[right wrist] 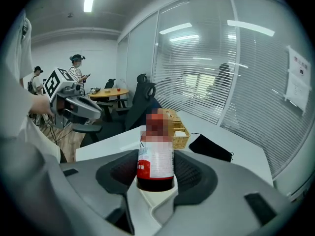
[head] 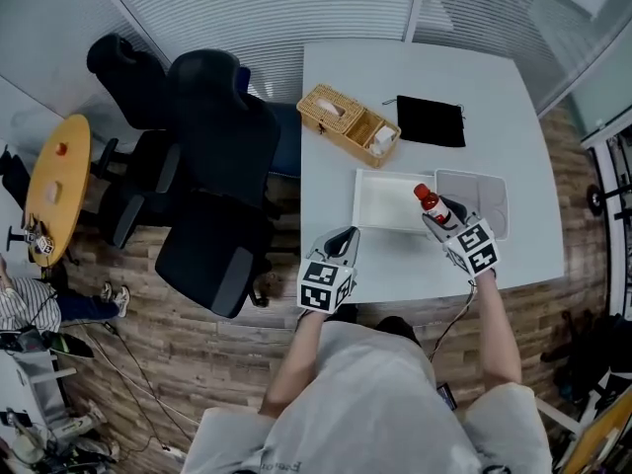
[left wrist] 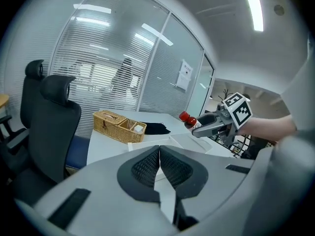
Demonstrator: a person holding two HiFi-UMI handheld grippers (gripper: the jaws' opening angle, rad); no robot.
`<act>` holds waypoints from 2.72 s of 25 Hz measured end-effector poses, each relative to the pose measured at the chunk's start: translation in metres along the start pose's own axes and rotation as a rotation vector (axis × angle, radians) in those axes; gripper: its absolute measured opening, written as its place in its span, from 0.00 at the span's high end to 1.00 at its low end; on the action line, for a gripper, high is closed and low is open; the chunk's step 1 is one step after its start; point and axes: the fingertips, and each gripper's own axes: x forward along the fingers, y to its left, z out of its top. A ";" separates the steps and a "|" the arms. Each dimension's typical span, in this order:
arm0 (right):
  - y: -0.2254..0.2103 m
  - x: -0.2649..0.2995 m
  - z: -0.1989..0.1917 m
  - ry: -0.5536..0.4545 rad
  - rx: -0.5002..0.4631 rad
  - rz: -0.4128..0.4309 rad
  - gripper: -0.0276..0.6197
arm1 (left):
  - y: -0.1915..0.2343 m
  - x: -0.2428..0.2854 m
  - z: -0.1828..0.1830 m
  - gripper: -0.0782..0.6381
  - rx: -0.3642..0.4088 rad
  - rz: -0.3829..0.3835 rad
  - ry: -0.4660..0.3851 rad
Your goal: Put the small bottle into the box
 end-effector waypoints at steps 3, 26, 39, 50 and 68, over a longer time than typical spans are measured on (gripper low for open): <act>0.002 0.006 0.001 0.029 -0.032 0.010 0.61 | 0.007 -0.004 0.004 0.85 0.001 0.000 -0.010; 0.019 0.097 -0.018 0.224 -0.179 0.127 0.61 | 0.063 -0.009 -0.002 0.85 -0.031 0.066 -0.009; 0.038 0.126 -0.033 0.286 -0.222 0.182 0.61 | 0.071 -0.007 -0.012 0.85 -0.030 0.075 0.016; 0.048 0.151 -0.045 0.318 -0.240 0.237 0.61 | 0.087 -0.015 -0.020 0.85 -0.041 0.119 0.036; 0.057 0.174 -0.067 0.388 -0.247 0.275 0.61 | 0.105 -0.028 -0.030 0.85 -0.052 0.167 0.053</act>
